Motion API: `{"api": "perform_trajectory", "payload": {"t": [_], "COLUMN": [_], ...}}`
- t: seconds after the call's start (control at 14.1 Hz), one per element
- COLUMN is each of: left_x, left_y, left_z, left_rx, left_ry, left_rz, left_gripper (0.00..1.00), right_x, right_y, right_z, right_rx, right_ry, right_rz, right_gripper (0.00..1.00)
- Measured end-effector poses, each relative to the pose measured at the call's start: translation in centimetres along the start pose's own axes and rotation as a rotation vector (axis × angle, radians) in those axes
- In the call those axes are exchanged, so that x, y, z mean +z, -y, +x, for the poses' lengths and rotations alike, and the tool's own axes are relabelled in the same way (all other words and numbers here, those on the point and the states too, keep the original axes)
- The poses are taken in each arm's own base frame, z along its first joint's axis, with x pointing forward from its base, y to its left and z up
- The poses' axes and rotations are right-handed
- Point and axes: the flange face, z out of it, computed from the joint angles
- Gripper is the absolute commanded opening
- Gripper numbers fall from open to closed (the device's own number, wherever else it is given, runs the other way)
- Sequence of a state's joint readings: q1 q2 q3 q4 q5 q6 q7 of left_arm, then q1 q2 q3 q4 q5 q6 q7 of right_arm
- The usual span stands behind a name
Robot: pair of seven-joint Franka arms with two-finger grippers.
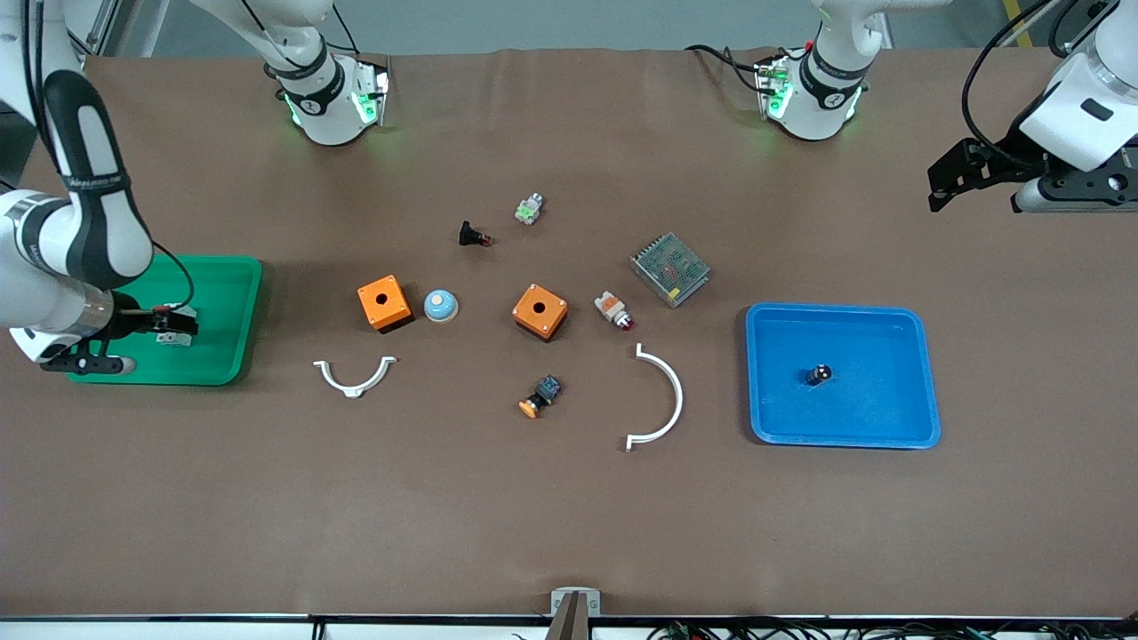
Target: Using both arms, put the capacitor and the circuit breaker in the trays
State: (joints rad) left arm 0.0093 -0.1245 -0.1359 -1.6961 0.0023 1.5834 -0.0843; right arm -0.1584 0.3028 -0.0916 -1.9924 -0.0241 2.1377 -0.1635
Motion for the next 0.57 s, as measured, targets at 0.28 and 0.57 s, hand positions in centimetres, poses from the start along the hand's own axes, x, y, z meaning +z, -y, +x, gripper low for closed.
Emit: {"api": "perform_trajectory", "payload": {"t": [0.28,0.57], "left_x": [0.1,0.3], "left_y": [-0.3,-0.3], "left_z": [0.0,0.0], "left_rx": [0.005,0.006], "left_ry": [0.001,0.004], "left_rz": [0.000,0.000], "left_gripper": [1.00,1.00], "right_x": [-7.8,-14.4], "right_y": [7.0,7.2], "right_z": [-1.9,-5.3], "right_rx": [0.005,0.007], "right_ry": [-0.031,-0.044], "right_rz": [-0.004,0.017], "right_gripper": [0.99,1.00]}}
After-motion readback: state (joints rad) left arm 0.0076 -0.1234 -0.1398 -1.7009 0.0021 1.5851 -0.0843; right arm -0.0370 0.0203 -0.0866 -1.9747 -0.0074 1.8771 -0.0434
